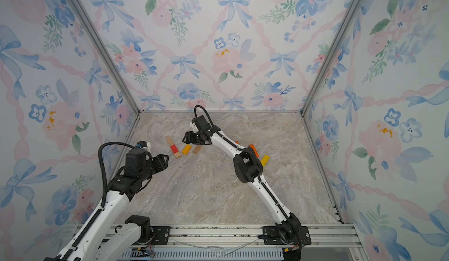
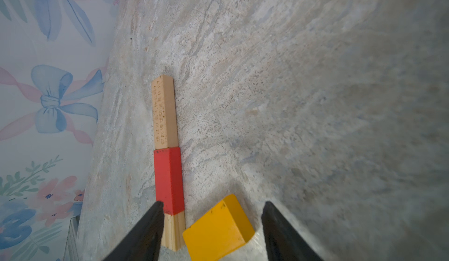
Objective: Assemble the letter v with building blocks
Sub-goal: Assemble the building block at the center of the board.
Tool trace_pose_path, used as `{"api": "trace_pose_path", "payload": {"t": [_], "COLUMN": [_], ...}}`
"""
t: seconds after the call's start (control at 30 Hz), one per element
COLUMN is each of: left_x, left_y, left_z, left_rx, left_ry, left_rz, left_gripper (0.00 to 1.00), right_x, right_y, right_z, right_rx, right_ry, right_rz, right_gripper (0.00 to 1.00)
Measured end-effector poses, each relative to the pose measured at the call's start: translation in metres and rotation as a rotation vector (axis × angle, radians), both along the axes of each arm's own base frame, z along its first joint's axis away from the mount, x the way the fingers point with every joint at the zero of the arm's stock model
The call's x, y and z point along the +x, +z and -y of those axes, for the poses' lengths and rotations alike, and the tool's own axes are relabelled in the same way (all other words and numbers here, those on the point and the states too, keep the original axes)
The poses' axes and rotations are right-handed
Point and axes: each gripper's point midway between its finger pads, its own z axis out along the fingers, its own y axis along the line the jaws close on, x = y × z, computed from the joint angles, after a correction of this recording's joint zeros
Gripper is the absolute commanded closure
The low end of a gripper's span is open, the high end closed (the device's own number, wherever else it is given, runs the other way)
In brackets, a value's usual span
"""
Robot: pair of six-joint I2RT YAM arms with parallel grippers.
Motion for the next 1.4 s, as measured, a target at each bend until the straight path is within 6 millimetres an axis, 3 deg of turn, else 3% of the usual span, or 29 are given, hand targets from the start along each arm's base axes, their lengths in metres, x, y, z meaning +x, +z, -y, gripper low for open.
{"api": "trace_pose_path", "payload": {"t": [0.13,0.63,1.4], "left_x": [-0.002,-0.004,-0.005], "left_y": [0.000,-0.004,-0.010], "left_z": [0.000,-0.001,-0.002], "left_rx": [-0.003,-0.014,-0.014], "left_ry": [0.002,0.013,0.014], "left_rz": [0.007,-0.002,-0.018], "left_gripper": [0.39,0.40,0.41], "right_x": [0.001,0.003,-0.014], "right_y": [-0.010,-0.009,-0.015], "right_z": [0.001,-0.001,-0.004], "right_rx": [-0.011,0.000,-0.030], "right_ry": [-0.004,-0.014,0.026], "right_rz": [-0.006,-0.008,-0.022], "right_gripper": [0.34,0.41,0.49]}}
